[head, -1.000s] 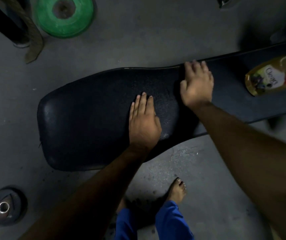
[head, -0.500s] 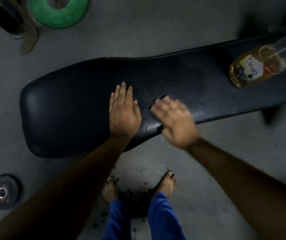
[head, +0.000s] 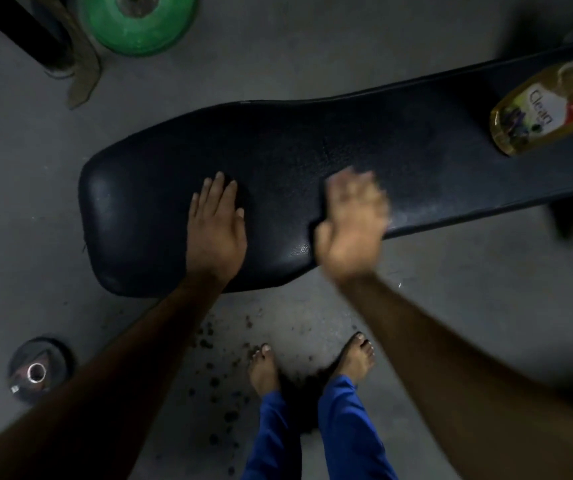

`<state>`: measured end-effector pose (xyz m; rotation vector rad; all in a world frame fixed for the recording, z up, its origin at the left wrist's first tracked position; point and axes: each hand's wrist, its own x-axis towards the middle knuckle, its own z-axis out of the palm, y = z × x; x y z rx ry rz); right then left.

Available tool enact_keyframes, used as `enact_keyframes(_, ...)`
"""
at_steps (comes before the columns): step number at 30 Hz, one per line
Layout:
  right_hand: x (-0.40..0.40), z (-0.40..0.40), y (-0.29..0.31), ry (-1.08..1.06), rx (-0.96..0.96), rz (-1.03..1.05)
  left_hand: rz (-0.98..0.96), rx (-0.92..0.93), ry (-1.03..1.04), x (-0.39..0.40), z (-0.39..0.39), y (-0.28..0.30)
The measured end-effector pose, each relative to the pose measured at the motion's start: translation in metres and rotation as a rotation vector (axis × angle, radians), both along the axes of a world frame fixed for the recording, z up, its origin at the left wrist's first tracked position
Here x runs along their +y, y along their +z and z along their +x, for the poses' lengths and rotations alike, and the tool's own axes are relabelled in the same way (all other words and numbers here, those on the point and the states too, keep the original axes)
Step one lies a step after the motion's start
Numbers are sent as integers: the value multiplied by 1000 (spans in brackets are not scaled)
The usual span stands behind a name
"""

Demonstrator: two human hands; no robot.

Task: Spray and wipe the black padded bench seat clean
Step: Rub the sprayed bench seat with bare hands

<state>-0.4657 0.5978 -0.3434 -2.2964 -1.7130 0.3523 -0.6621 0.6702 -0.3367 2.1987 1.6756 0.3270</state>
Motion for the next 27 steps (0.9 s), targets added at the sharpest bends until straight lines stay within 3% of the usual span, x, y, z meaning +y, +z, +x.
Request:
enact_keyframes(2, -25, -54, 4, 429, 45, -28, -48, -98, -19, 5, -7, -1)
enact_keyframes(4, -20, -42, 1, 701, -29, 2, -58, -157, -44, 7, -18, 1)
enact_keyframes(5, -11, -25, -3, 660, -76, 31, -47, -163, -54, 7, -25, 2)
enact_keyframes(7, -1, -10, -1, 279, -6, 30, -13, -151, -59, 7, -35, 3)
enact_keyframes(9, -15, -51, 4, 5, 6, 41, -3, -161, -64, 7, -40, 4)
enact_keyframes(10, -25, -83, 5, 52, 16, 43, -5, -184, -60, 6, -39, 5)
enact_keyframes(12, -47, -124, 2, 352, 41, 21, -16, -250, -14, 8, -38, 7)
enact_keyframes(14, -47, -111, -4, 579, -28, 59, 1, -260, 34, 11, -48, 10)
enact_keyframes(16, -35, -79, -13, 484, -82, 121, 19, -193, 9, 15, -65, 9)
enact_keyframes(19, -29, -95, -5, -60, 24, 73, -27, -82, -98, 14, -87, 2)
enact_keyframes(20, -31, -120, -1, -70, 24, 54, -35, -82, -114, 14, -89, 1)
enact_keyframes(21, -37, -144, -1, 55, 12, 39, -41, -102, -114, 14, -90, 2)
enact_keyframes(24, -45, -153, -2, 567, -66, 73, -61, -177, -90, 16, -90, 6)
enact_keyframes(25, -38, -134, -5, 588, -111, 108, -69, -201, -84, 16, -92, 6)
enact_keyframes(27, -24, -105, -7, 263, -70, 102, -77, -220, -81, 17, -93, 4)
